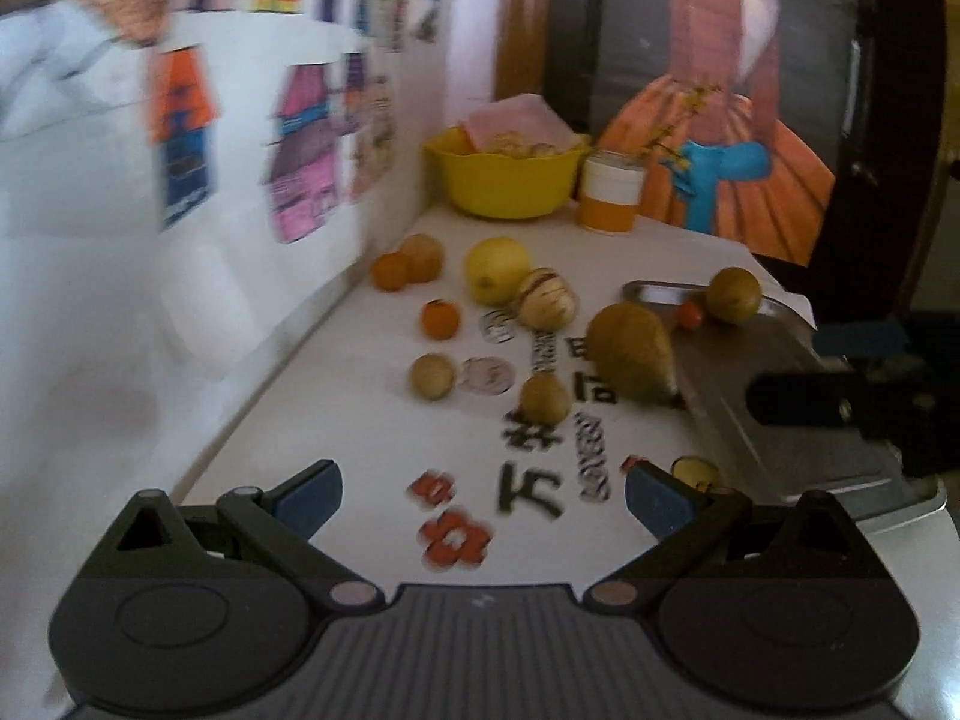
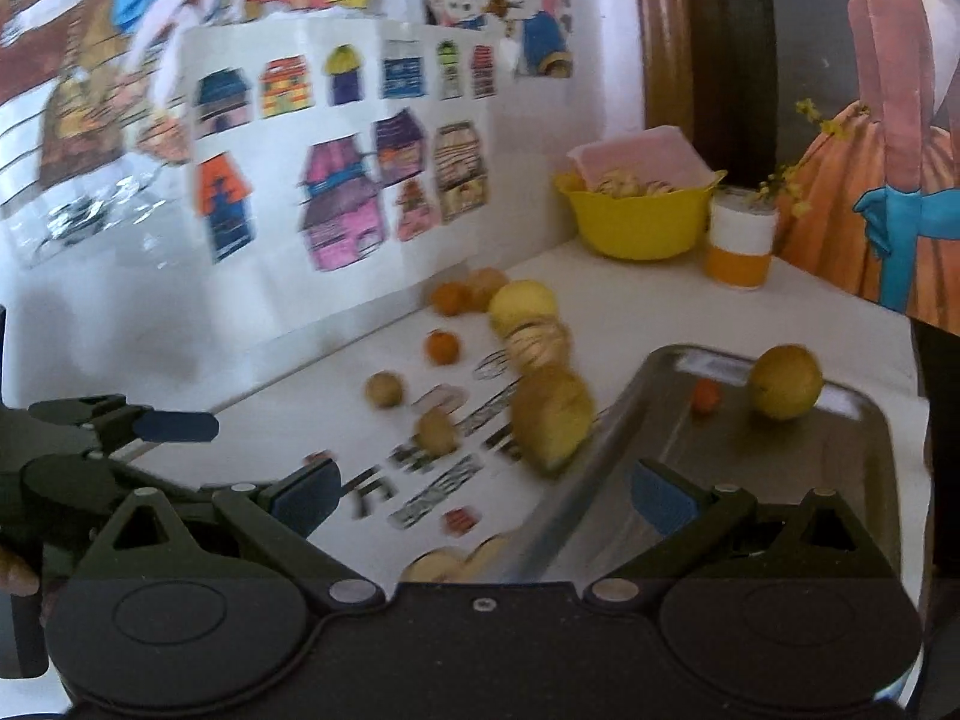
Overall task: Organize fruits
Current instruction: 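Withdraw both open tools from the tray back toward the fruits, then grasp a small brown round fruit with the left tool while the right tool grasps the brown pear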
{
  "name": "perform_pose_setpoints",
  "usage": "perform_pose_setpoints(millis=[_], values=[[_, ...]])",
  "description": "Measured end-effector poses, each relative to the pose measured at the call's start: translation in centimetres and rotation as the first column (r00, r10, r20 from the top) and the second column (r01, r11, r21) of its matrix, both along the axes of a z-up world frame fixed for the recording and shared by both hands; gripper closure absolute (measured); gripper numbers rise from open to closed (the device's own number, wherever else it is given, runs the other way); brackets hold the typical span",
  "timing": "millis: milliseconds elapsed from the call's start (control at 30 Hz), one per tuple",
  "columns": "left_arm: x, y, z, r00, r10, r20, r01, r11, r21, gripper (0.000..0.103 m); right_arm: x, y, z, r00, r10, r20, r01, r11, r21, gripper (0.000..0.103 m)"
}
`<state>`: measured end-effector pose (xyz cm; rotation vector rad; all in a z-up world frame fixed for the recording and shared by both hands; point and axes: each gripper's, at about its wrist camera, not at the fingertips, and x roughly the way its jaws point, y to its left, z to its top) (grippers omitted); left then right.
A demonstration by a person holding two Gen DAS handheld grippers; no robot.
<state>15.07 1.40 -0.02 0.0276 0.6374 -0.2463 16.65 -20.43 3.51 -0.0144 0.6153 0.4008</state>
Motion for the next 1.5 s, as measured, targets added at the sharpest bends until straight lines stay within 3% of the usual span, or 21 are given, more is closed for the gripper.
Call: perform_pose_setpoints(millis=[333,600,900,1167,1500], values=[[5.3,-3.2,-1.5,0.993,-0.119,-0.004,0.119,0.991,0.058,0.001,6.1,-0.3,-2.1,0.997,0.068,-0.031,-0.068,0.997,-0.031,0.001],[7.3,-3.6,-2.7,0.991,-0.127,-0.049,0.129,0.990,0.048,0.012,8.6,0.7,-3.2,0.995,0.097,-0.032,-0.098,0.994,-0.049,0.017],[8.2,-3.5,-3.3,0.990,-0.133,-0.051,0.134,0.991,0.021,0.040,10.8,1.6,-4.5,0.990,0.112,-0.087,-0.116,0.992,-0.045,0.025],[8.6,-3.9,-3.4,0.992,-0.116,-0.040,0.118,0.993,0.027,0.070,11.3,2.8,-5.6,0.991,0.101,-0.086,-0.110,0.989,-0.102,0.047],[7.9,-2.6,-2.5,0.997,-0.021,-0.071,0.021,1.000,0.004,0.072,10.8,2.7,-5.6,0.993,0.063,-0.095,-0.070,0.995,-0.075,0.048]])
